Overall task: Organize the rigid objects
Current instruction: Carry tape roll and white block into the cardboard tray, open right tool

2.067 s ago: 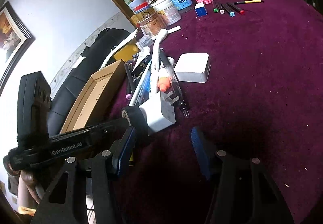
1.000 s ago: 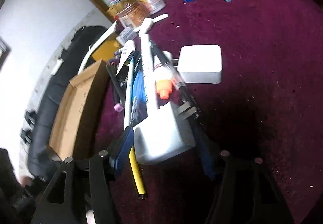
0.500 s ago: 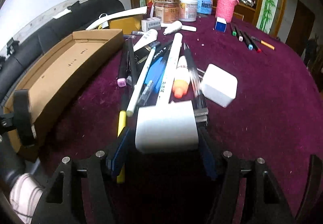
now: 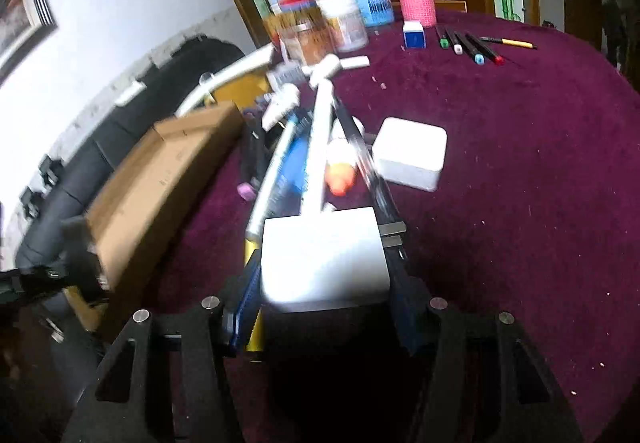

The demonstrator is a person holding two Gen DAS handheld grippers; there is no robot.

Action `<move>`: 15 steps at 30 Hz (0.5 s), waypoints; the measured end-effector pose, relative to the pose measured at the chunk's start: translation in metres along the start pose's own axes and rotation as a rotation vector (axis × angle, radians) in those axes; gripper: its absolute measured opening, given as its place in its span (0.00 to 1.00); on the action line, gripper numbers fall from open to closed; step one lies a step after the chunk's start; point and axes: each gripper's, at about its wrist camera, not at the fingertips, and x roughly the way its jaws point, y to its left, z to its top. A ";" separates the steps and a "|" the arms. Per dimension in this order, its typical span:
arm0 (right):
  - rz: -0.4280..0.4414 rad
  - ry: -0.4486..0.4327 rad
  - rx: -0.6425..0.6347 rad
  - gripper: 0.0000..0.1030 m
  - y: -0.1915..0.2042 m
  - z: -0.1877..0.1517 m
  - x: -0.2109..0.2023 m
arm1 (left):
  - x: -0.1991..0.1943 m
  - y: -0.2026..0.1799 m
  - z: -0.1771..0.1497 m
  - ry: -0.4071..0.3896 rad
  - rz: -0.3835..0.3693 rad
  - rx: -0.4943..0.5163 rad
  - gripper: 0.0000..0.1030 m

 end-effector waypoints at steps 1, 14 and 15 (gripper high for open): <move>0.019 -0.010 -0.011 0.50 0.007 0.004 -0.002 | -0.003 0.008 0.003 -0.003 0.026 -0.011 0.05; 0.318 0.073 -0.385 0.51 0.174 0.031 0.053 | -0.004 0.070 0.039 0.169 0.469 0.163 0.05; 0.299 0.094 -0.413 0.51 0.182 0.029 0.064 | -0.003 0.072 0.040 0.184 0.486 0.182 0.05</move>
